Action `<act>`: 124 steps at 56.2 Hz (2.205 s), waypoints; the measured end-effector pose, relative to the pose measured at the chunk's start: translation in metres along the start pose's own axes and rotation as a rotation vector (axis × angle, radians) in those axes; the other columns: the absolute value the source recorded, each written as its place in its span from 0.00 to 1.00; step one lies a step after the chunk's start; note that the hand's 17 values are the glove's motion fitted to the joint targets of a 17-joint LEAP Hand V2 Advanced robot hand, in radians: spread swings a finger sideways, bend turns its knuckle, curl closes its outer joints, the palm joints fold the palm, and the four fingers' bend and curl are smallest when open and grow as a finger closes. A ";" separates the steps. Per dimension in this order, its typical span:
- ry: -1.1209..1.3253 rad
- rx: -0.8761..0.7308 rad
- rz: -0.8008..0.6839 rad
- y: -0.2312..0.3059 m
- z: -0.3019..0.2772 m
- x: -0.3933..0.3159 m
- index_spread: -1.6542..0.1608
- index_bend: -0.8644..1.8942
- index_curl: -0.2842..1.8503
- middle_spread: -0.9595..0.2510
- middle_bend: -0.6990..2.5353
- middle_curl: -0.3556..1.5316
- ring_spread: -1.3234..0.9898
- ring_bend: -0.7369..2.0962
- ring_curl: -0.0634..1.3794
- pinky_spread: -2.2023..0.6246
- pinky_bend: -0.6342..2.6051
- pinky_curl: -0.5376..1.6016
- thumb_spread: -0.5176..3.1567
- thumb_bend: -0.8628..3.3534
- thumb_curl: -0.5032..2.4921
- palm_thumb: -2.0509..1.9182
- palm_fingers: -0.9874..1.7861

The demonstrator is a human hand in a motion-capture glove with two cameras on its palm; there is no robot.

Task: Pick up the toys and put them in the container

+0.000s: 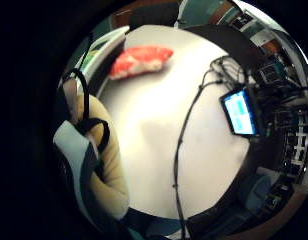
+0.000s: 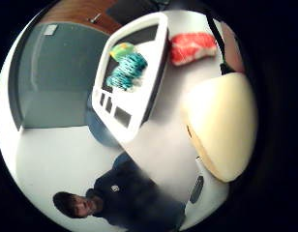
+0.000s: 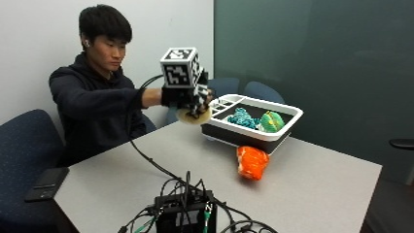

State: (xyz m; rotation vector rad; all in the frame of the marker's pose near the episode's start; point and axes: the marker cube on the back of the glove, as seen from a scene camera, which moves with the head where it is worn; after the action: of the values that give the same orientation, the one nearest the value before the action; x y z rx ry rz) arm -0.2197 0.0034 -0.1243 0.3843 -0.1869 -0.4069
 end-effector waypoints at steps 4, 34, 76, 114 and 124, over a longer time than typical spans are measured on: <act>-0.043 0.063 -0.019 -0.009 -0.038 -0.024 0.64 0.54 0.48 0.49 0.49 0.56 0.35 0.73 0.60 0.63 0.59 0.49 0.26 0.28 0.47 0.72 0.66; -0.029 0.163 0.021 -0.120 -0.010 -0.095 0.65 0.46 0.58 0.54 0.39 0.64 0.40 0.63 0.58 0.68 0.66 0.51 0.28 0.26 0.51 0.66 0.24; 0.199 -0.285 0.218 -0.119 0.044 0.070 0.75 0.34 0.33 0.75 0.25 0.41 0.57 0.31 0.31 0.77 0.51 0.39 0.49 0.21 0.35 0.63 0.22; -0.144 -0.128 0.028 -0.089 0.079 0.056 0.79 0.75 0.49 0.66 0.37 0.40 0.54 0.31 0.11 0.76 0.41 0.34 0.49 0.23 0.36 0.70 0.38; -0.210 0.055 -0.085 -0.070 -0.010 -0.012 0.83 0.75 0.52 0.61 0.41 0.42 0.51 0.32 0.12 0.76 0.42 0.34 0.48 0.23 0.37 0.71 0.39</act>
State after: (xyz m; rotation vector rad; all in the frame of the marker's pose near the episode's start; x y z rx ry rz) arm -0.2528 -0.0480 -0.1627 0.4047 -0.3880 -0.5273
